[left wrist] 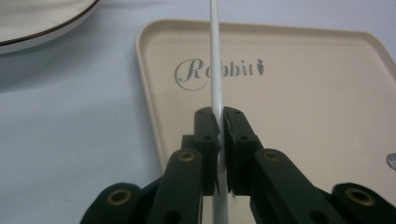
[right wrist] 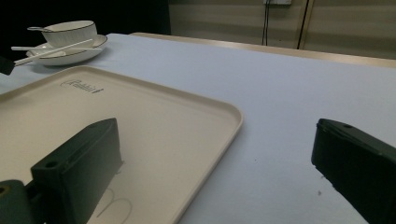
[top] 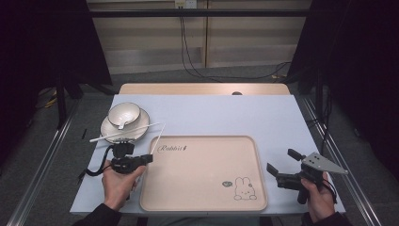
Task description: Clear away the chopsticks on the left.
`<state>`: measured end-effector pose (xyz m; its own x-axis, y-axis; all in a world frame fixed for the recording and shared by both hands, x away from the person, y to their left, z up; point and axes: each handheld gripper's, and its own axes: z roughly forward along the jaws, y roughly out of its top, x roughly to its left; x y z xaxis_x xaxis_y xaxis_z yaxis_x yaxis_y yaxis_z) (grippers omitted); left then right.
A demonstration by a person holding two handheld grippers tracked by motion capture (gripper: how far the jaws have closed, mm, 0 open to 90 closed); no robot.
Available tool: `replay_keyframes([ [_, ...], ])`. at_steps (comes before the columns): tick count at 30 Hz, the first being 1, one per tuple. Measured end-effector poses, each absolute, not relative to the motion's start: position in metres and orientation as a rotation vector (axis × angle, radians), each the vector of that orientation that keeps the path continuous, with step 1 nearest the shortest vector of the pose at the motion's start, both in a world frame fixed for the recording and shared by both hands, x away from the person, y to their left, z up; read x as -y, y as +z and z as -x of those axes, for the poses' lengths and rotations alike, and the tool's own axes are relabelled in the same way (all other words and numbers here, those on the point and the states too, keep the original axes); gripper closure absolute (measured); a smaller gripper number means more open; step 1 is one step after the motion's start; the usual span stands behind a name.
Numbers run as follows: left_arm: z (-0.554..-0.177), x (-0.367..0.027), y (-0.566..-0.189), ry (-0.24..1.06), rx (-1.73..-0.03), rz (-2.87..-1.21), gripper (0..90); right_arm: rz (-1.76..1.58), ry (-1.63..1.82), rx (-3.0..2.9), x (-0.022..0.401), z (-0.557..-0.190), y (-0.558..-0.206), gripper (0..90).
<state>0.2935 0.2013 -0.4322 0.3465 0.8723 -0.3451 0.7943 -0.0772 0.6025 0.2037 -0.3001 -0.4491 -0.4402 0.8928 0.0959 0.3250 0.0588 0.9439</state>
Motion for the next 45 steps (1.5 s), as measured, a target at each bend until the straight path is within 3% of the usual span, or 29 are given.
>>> replay_keyframes([
  [14,-0.287,-0.189,-0.45,0.122,-1.548,-1.922,85.1,-1.217,1.393,-1.816,0.3,-0.203,-0.449,1.1],
  [37,-0.283,-0.181,-0.459,0.132,-1.549,-1.989,84.6,-1.23,1.401,-1.815,0.299,-0.203,-0.45,1.1],
  [41,-0.283,-0.181,-0.459,0.112,-1.534,-1.99,78.4,-1.226,1.399,-1.817,0.299,-0.204,-0.45,1.1],
  [45,-0.283,-0.181,-0.459,0.118,-1.52,-2.0,78.6,-1.232,1.398,-1.817,0.299,-0.204,-0.45,1.1],
])
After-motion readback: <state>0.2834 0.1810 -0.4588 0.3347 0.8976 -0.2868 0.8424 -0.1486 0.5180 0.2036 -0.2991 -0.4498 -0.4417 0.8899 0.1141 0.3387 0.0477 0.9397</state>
